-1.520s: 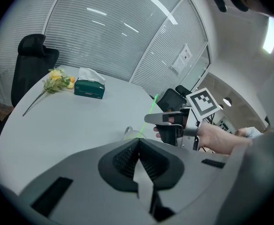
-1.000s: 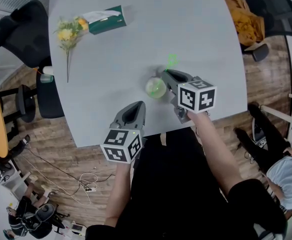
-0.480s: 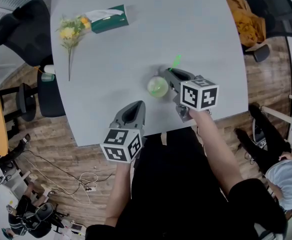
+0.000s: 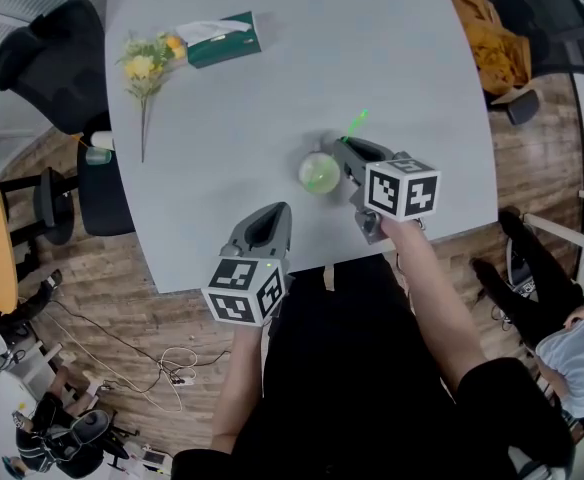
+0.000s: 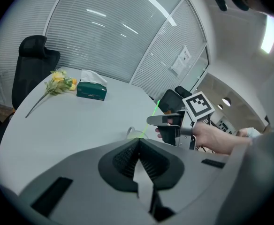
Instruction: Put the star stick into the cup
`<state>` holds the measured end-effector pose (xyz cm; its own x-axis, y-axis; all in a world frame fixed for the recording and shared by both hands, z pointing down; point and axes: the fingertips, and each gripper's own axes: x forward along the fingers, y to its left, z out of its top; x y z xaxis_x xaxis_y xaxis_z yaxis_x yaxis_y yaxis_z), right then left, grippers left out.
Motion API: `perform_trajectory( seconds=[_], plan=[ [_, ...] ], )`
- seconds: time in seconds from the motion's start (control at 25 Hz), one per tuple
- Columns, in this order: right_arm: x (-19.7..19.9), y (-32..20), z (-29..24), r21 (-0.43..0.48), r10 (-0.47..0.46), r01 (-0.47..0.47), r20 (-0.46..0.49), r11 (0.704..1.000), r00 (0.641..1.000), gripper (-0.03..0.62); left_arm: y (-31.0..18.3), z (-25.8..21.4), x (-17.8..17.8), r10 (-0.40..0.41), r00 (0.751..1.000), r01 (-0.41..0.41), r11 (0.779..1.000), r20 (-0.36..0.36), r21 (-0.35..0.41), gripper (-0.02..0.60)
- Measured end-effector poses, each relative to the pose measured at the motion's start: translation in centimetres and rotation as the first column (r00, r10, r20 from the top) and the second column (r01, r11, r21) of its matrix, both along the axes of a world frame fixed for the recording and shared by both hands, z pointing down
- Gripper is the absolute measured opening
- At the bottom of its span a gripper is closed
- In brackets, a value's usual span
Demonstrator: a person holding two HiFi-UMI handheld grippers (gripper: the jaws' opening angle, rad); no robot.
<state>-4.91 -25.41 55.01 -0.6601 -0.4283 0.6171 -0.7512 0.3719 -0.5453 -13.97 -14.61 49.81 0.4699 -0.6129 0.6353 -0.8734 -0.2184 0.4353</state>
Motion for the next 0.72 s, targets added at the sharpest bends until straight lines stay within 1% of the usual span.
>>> perform_trajectory(
  seconds=[0.44, 0.6, 0.72],
  plan=[
    [0.8, 0.0, 0.0, 0.005, 0.064, -0.064, -0.021, 0.998, 0.998, 0.084, 1.0, -0.6, -1.2, 0.007, 1.0, -0.007, 1.0, 0.007, 0.019, -0.003],
    [0.9, 0.6, -0.6, 0.019, 0.082, -0.082, -0.021, 0.996, 0.996, 0.084, 1.7, -1.1, -1.8, 0.015, 1.0, -0.015, 0.999, 0.008, 0.036, -0.003],
    [0.9, 1.4, -1.7, 0.046, 0.095, -0.094, -0.017, 0.994, 0.995, 0.084, 2.5, -1.6, -2.0, 0.027, 1.0, -0.027, 0.998, 0.007, 0.056, -0.003]
  ],
)
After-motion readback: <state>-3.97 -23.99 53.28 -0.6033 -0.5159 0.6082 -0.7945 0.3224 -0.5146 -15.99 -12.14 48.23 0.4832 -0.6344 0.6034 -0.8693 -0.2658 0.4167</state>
